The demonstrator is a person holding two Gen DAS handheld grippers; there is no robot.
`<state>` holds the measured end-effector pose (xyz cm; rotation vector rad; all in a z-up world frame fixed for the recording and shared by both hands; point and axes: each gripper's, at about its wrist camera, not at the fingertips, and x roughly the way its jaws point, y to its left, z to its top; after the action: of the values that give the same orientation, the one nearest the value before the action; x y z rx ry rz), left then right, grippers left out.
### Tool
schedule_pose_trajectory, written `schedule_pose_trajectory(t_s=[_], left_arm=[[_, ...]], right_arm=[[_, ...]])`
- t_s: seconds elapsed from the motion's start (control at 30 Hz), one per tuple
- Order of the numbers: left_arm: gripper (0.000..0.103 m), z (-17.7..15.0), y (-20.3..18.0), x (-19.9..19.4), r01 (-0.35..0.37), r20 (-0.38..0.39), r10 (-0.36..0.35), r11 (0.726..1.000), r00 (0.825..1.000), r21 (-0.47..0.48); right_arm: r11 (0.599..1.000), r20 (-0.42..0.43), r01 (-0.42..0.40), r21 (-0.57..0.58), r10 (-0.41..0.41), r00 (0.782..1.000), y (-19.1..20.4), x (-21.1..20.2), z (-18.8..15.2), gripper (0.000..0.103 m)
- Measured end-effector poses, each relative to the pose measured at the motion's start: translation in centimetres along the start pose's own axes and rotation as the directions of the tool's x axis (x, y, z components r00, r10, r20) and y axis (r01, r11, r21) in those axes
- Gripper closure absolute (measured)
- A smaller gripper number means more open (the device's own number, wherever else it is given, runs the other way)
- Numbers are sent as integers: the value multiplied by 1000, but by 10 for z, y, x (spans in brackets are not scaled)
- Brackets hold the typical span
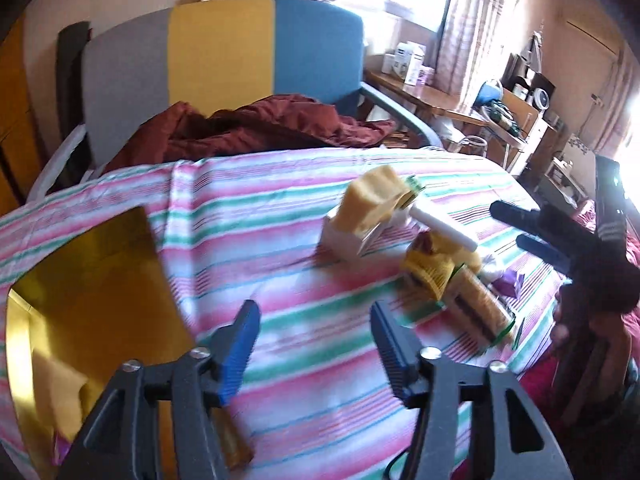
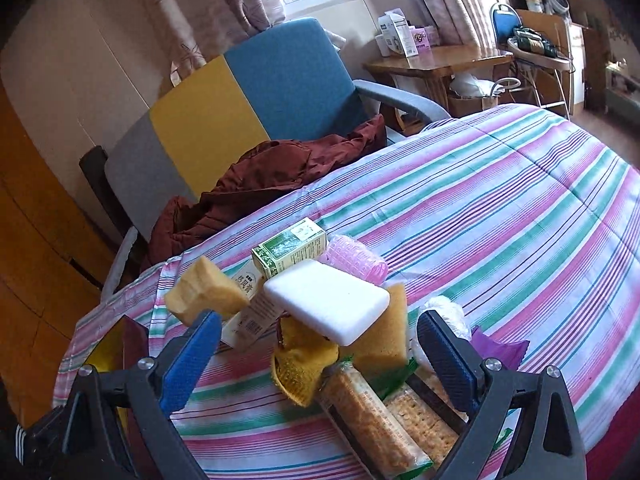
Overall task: Organize objects
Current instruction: 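Return the left gripper to the pile and grasp another yellow sponge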
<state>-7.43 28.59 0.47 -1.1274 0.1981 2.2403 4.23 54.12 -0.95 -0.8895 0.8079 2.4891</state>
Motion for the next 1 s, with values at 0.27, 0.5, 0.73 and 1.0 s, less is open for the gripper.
schedule_pose_trajectory(t_s=[0.27, 0.5, 0.73, 1.0], left_arm=[[19, 38, -28, 43, 44, -12, -43, 997, 999, 64], [14, 61, -46, 81, 39, -24, -39, 999, 999, 31], [14, 79, -44, 124, 5, -69, -10, 997, 998, -75], [61, 72, -28, 131, 45, -38, -49, 993, 998, -110]], right_arm=[[1000, -19, -26, 11, 26, 999, -1, 2, -1, 3], [997, -35, -49, 63, 51, 998, -11, 5, 1, 3], [994, -35, -54, 96, 58, 998, -17, 5, 3, 3], [995, -55, -56, 83, 61, 997, -15, 10, 3, 3]])
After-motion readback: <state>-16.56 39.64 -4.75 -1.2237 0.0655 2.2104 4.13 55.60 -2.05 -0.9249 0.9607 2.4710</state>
